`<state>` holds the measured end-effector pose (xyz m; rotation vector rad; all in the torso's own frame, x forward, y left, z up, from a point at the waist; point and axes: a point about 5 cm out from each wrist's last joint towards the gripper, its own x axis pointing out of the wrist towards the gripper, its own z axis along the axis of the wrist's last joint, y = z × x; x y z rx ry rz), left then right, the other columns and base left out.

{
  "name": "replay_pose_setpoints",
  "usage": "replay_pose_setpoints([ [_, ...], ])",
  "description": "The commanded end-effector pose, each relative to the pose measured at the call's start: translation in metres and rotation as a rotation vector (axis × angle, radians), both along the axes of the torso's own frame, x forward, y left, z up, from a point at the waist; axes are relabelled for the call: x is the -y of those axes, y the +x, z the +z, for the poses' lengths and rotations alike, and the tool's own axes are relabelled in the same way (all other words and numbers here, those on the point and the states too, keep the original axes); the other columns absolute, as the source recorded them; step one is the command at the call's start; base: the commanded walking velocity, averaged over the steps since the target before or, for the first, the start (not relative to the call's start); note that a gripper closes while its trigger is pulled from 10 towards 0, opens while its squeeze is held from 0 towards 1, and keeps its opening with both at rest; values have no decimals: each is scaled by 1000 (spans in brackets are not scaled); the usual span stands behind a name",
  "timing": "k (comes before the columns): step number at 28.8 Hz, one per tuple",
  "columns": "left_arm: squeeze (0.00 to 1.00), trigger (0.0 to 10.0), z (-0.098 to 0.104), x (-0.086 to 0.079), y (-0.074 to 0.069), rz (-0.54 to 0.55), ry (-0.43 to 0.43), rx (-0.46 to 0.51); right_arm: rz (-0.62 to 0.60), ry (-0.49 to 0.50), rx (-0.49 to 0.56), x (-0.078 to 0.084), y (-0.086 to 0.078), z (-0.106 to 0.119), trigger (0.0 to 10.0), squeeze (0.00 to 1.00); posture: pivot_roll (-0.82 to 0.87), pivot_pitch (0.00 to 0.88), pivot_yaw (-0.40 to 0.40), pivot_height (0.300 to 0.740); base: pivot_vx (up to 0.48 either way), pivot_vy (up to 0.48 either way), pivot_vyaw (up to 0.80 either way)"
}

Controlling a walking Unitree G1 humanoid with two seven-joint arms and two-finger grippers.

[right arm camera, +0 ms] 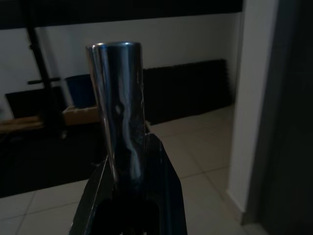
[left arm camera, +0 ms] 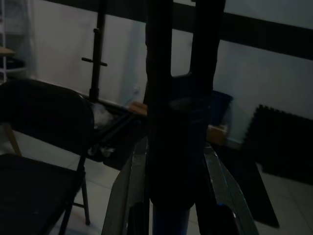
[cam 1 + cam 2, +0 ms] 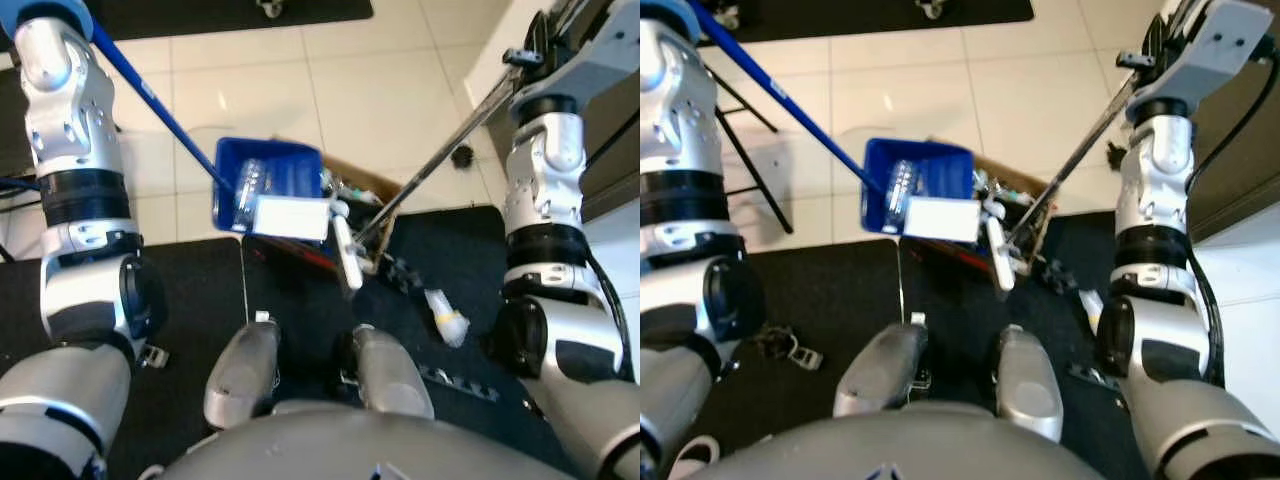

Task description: Sweep floor

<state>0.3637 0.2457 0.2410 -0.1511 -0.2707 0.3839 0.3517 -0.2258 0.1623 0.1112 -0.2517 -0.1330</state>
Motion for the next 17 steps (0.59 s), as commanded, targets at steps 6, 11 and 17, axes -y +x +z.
replay_pose_setpoints([
  [6,0,10000,8,-1,-1,9,16,37,-11,17,41,2,1,9,10000,0,123,0,10,740,480,0,0],
  [11,0,10000,8,-1,-1,10,17,31,-11,17,41,2,1,9,10000,0,124,0,10,740,174,0,0],
  [17,0,10000,9,-1,-1,0,25,38,-13,18,41,2,1,8,10000,0,124,0,13,740,0,0,0],
])
